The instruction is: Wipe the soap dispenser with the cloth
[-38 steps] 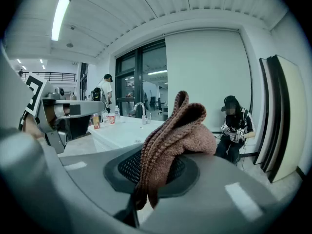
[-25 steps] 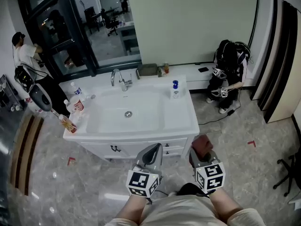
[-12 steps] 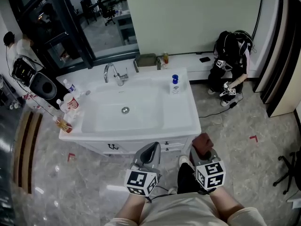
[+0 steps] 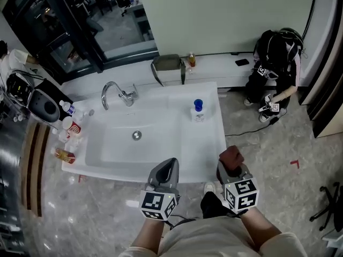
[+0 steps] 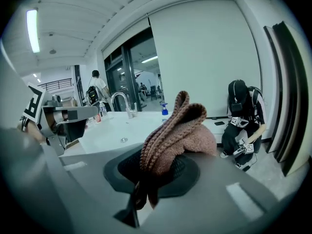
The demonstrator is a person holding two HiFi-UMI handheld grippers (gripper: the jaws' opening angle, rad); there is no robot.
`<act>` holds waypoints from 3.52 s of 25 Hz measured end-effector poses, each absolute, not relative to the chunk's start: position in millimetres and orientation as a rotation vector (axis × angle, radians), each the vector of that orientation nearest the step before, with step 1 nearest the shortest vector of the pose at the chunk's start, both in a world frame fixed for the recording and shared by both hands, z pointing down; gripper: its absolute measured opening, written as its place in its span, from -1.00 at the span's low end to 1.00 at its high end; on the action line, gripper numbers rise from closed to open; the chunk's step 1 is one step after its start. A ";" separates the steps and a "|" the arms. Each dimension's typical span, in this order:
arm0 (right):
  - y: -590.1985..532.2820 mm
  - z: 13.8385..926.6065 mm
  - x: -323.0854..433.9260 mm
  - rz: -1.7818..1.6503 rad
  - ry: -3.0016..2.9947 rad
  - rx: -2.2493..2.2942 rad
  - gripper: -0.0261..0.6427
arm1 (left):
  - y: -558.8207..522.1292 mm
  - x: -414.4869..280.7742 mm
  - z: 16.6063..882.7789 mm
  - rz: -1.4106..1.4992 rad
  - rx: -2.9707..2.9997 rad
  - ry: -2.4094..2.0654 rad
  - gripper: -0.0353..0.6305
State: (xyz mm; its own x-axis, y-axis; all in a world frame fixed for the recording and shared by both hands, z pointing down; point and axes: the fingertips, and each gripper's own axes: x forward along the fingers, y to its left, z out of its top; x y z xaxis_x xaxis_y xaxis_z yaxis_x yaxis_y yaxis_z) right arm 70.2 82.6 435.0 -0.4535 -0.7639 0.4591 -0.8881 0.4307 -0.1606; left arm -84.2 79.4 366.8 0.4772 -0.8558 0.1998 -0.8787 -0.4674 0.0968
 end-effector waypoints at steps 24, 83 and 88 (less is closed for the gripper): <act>-79.6 520.8 17.1 0.615 -2.364 0.870 -0.69 | -170.4 0.0 386.6 0.423 2.810 -1.082 -0.89; -113.5 597.4 -20.2 1.450 -2.041 0.719 -0.69 | -182.9 4.4 405.9 0.329 2.803 -0.779 -0.89; -117.1 591.4 -6.4 1.463 -2.025 0.789 -0.69 | -181.7 3.7 406.5 0.326 2.795 -0.779 -0.89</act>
State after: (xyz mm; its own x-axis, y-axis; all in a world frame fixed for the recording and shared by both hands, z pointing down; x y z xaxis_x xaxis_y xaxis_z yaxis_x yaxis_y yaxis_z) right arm -6.4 -117.1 591.4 -0.6979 -0.1564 0.6989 -0.7126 0.2486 -0.6560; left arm 3.7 -181.7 406.5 0.8348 -0.4798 0.2702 -0.5290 -0.8349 0.1520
